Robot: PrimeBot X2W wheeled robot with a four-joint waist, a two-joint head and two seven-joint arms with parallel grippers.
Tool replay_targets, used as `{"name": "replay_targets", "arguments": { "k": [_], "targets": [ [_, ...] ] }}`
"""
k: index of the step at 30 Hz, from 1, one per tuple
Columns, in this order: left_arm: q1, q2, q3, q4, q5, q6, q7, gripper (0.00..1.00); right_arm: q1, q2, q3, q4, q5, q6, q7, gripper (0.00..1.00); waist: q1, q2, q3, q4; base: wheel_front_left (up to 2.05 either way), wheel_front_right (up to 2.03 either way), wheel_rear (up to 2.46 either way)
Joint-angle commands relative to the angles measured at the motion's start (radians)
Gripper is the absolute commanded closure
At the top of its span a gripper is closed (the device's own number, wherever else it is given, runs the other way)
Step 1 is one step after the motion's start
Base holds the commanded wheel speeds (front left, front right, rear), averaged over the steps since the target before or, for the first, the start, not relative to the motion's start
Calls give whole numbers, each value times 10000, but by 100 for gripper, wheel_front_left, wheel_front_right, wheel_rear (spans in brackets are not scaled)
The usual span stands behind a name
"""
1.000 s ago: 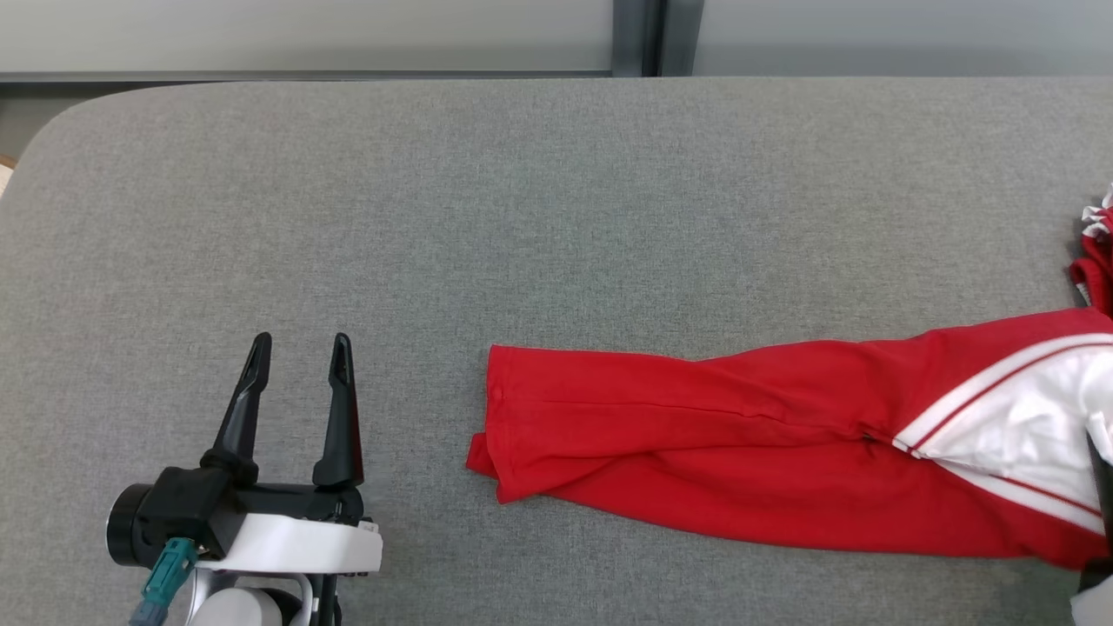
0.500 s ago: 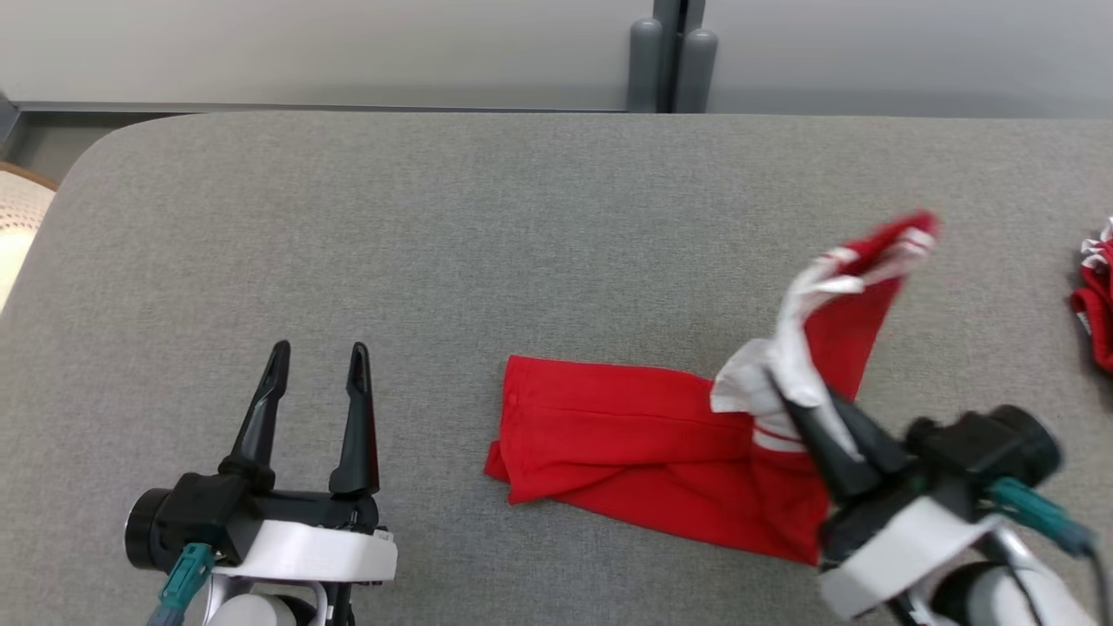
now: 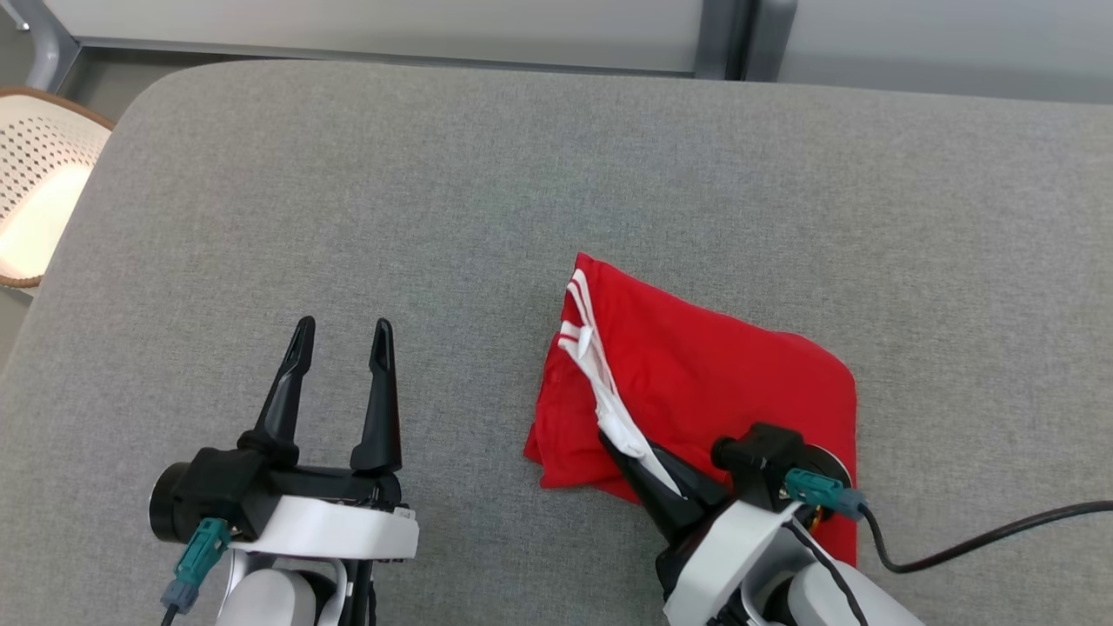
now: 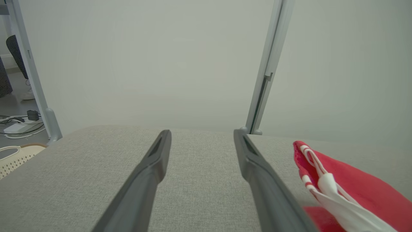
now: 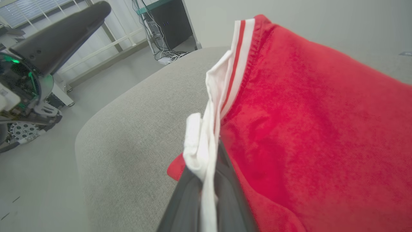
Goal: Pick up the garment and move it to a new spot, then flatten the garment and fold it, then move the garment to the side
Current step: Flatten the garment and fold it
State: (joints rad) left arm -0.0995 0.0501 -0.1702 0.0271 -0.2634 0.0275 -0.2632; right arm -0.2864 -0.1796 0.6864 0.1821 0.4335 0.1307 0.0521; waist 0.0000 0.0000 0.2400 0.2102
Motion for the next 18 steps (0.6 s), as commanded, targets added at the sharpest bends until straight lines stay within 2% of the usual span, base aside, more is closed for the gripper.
{"name": "replay_targets", "arguments": {
  "k": [1, 4, 10, 12, 18],
  "targets": [
    [-242, 22, -16, 13, -80, 64, -14, 0, -244, 99, 2, 222, 135, -1, -310, 100, 0, 0, 124, 65, 0, 0, 0],
    [-325, 31, -28, 71, -79, 80, -14, 0, -481, 299, 304, 575, 325, -1, -723, 0, 0, 0, 248, 68, 0, 0, 0],
    [-388, 27, 153, 179, 66, 44, -14, 0, -771, 224, 141, 182, 168, -1, -2272, 0, 0, 0, 290, -141, 0, 0, 0],
    [-423, 25, 246, 224, 244, -16, -14, 0, -667, 59, -668, -213, -188, -3, -2763, 0, 0, 0, 242, -329, 0, 0, 0],
    [-362, 126, 580, 292, 500, -122, -14, 0, 249, -373, -3333, -1047, -1089, -3, -3017, 0, 0, 0, 42, -815, 0, 0, 0]
  ]
}}
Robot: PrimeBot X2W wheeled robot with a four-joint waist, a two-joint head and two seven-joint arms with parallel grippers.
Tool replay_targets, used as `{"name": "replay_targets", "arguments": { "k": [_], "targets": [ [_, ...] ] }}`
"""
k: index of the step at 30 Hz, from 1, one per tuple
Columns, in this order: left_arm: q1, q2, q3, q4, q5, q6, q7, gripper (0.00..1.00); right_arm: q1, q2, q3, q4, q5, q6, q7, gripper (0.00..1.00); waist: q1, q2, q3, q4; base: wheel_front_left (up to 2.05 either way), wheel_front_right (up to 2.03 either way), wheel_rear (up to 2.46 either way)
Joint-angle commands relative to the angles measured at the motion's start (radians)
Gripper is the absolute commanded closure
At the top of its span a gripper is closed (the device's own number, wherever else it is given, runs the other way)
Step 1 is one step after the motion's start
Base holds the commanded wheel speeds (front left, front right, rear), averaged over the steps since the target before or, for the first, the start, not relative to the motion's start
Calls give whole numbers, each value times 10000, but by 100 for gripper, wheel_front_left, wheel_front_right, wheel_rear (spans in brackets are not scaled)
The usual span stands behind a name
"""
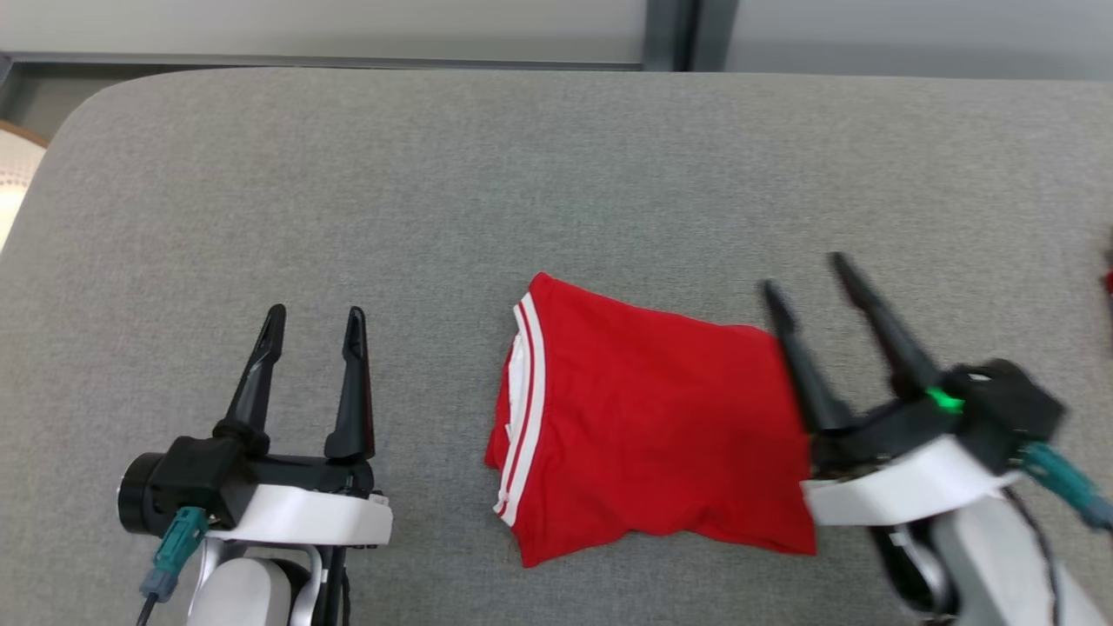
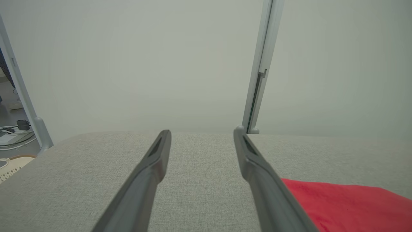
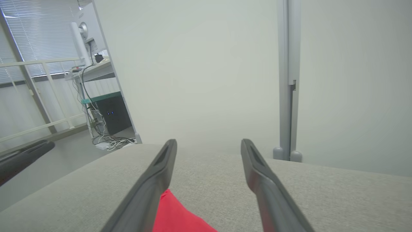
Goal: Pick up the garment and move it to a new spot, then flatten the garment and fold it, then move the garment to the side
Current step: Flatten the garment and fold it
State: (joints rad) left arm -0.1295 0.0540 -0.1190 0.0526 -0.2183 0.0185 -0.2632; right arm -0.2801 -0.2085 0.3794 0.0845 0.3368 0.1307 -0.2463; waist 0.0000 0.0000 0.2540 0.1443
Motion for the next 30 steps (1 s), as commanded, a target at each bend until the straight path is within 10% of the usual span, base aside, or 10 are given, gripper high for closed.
{"name": "replay_targets", "arguments": {
  "k": [1, 10, 30],
  "targets": [
    [-17, 116, 134, 52, 79, -65, -14, 0, 401, -137, -703, -211, -219, -1, -45, 0, 0, 0, -139, -241, 0, 0, 0],
    [395, 290, 538, 362, 129, -214, -14, 0, 2265, -340, -3231, -1022, -824, -1, 359, 0, 0, 0, -649, -765, 0, 0, 0],
    [1908, 663, 569, 1189, 162, -402, 35, 0, 4611, -120, -3674, -1814, -653, -3, 1291, 0, 0, 0, -2611, -1066, 0, 0, 0]
  ]
}}
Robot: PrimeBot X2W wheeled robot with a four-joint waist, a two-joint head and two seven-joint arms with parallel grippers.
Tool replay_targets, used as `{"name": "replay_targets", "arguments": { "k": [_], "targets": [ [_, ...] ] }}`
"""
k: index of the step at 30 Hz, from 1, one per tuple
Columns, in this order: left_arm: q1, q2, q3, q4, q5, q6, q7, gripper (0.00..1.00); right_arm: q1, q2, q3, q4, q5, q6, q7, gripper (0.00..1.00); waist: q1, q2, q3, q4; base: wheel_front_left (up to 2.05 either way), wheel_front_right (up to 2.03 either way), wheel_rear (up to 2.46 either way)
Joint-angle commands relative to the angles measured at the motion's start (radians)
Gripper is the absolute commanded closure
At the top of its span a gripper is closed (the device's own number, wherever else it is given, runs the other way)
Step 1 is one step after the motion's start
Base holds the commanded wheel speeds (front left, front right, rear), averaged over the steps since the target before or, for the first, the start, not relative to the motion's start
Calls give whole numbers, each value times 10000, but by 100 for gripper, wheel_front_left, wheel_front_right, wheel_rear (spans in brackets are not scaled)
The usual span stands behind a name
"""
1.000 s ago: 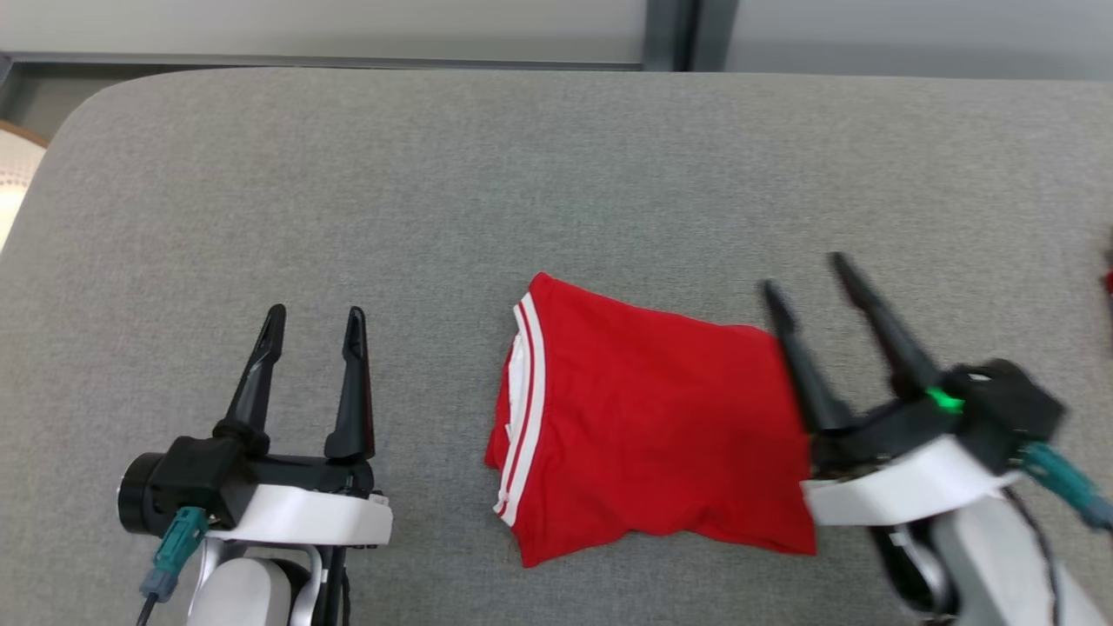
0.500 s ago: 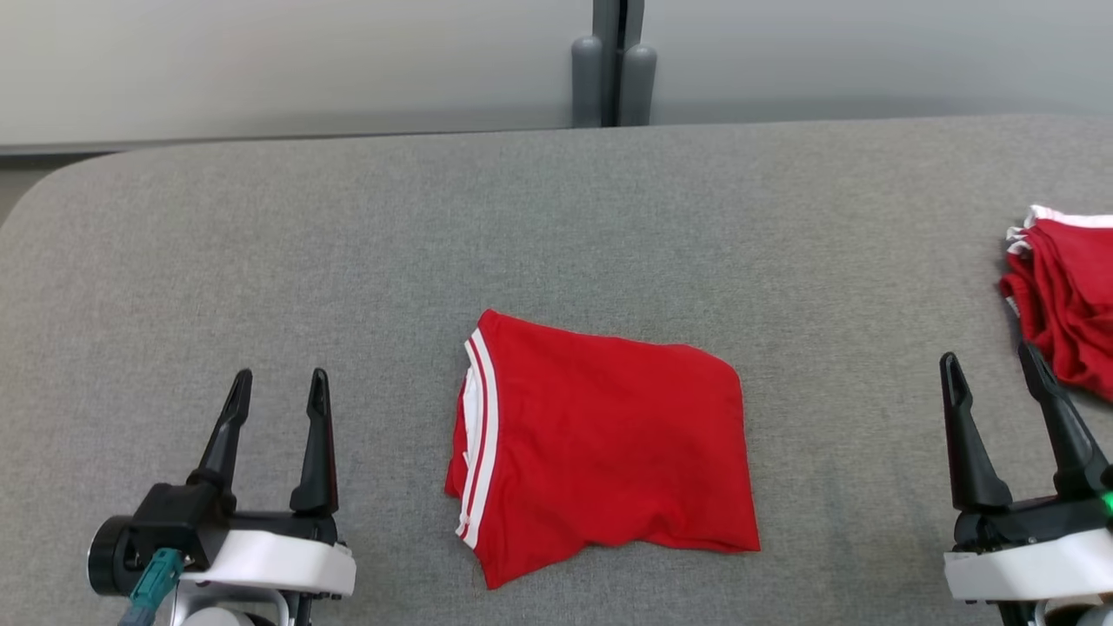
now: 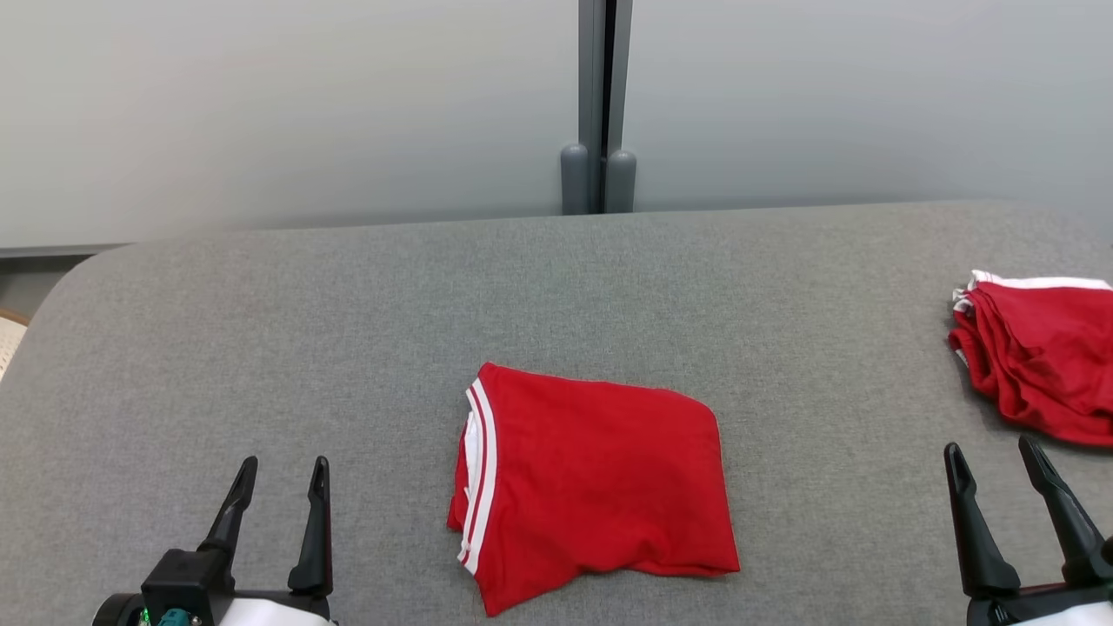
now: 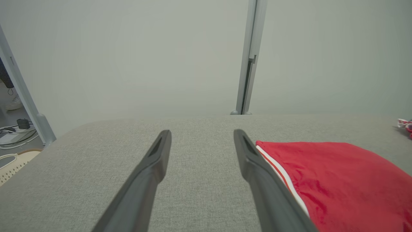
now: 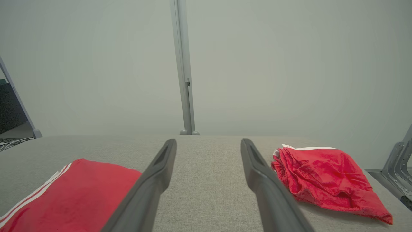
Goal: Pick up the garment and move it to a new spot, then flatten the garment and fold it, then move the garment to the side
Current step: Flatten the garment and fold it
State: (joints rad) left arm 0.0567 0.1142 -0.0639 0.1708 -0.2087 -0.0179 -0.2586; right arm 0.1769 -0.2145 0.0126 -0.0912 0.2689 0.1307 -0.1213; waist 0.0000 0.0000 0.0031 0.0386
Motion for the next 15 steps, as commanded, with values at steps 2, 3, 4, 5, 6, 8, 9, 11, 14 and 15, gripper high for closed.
{"name": "replay_targets", "arguments": {
  "k": [2, 3, 4, 5, 6, 8, 9, 11, 14, 15],
  "targets": [
    [123, 74, 5, 16, 16, -28, 16, 0, 187, -34, -71, -171, 22, -1, 118, 0, 0, 0, -162, -14, 0, 0, 0],
    [153, 86, 0, 32, 6, -20, 27, 0, 260, -36, -96, -210, 18, -1, 164, 0, 0, 0, -188, -21, 0, 0, 0],
    [164, 93, 1, 43, -10, -12, 42, 0, 308, -53, -117, -248, 35, -1, 174, 0, 0, 0, -209, -23, 0, 0, 0],
    [170, 104, -1, 54, -21, 3, 56, 0, 335, -71, -134, -278, 45, -1, 192, 0, 0, 0, -227, -27, 0, 0, 0],
    [181, 107, -5, 69, -42, 20, 77, 0, 364, -80, -148, -301, 54, -1, 229, 0, 0, 0, -238, -33, 0, 0, 0],
    [191, 115, -8, 81, -69, 55, 84, 0, 399, -74, -164, -333, 50, -1, 270, 0, 0, 0, -251, -44, 0, 0, 0],
    [189, 121, -16, 84, -84, 66, 97, 0, 409, -69, -181, -348, 52, -1, 269, 0, 0, 0, -252, -48, 0, 0, 0],
    [173, 132, -26, 85, -106, 78, 91, 0, 407, -51, -194, -374, 47, -1, 283, 0, 0, 0, -248, -53, 0, 0, 0],
    [143, 140, -36, 94, -130, 103, 89, 0, 411, -36, -196, -387, 51, -1, 297, 0, 0, 0, -243, -49, 0, 0, 0],
    [132, 140, -39, 98, -137, 117, 89, 0, 409, -43, -192, -390, 46, -1, 312, 0, 0, 0, -235, -47, 0, 0, 0]
  ]
}}
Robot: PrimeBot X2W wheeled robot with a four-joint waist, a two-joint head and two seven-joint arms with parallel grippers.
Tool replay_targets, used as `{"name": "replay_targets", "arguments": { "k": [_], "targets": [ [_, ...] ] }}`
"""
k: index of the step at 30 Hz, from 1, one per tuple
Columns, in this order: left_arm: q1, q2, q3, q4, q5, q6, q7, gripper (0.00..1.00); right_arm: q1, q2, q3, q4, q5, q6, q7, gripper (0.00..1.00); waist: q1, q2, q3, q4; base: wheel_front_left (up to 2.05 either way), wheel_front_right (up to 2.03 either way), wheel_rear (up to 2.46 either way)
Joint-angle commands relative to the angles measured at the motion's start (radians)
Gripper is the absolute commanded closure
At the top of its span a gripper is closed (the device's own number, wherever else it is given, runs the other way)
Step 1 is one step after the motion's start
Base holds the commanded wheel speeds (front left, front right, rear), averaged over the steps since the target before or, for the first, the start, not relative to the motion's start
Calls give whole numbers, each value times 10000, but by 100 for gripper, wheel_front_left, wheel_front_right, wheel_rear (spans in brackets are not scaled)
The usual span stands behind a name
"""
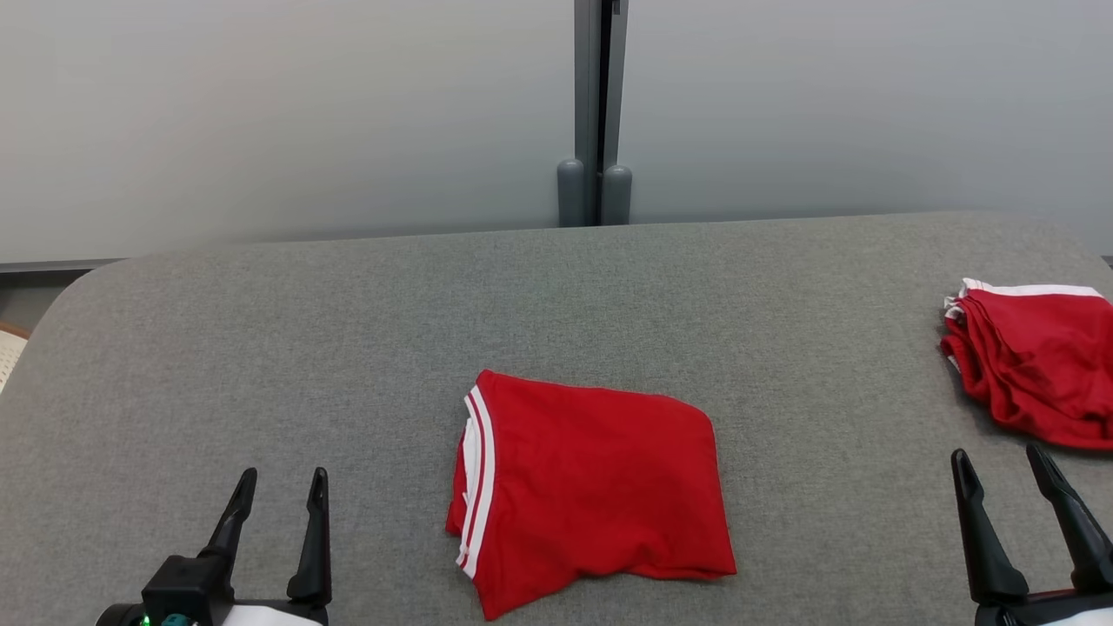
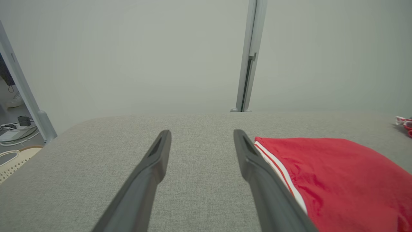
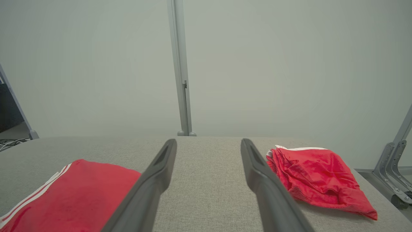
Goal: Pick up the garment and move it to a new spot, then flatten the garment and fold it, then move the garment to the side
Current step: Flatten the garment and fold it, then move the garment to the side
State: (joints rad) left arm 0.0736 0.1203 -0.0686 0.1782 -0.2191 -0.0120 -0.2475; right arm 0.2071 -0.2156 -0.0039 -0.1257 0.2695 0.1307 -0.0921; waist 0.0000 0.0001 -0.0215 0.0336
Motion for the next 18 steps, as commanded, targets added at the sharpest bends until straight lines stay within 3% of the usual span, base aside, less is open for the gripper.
{"name": "replay_targets", "arguments": {
  "k": [1, 18],
  "targets": [
    [-54, 82, 2, 26, -49, 54, -24, 0, 96, -26, -29, -49, 38, -1, 24, 0, 0, -1, 17, 5, 0, 0, 0],
    [-326, 108, -158, -38, -74, 123, -68, 0, -12, 10, -122, 28, -22, -1, 95, 0, 0, -1, 177, 181, 0, 0, 0]
  ]
}}
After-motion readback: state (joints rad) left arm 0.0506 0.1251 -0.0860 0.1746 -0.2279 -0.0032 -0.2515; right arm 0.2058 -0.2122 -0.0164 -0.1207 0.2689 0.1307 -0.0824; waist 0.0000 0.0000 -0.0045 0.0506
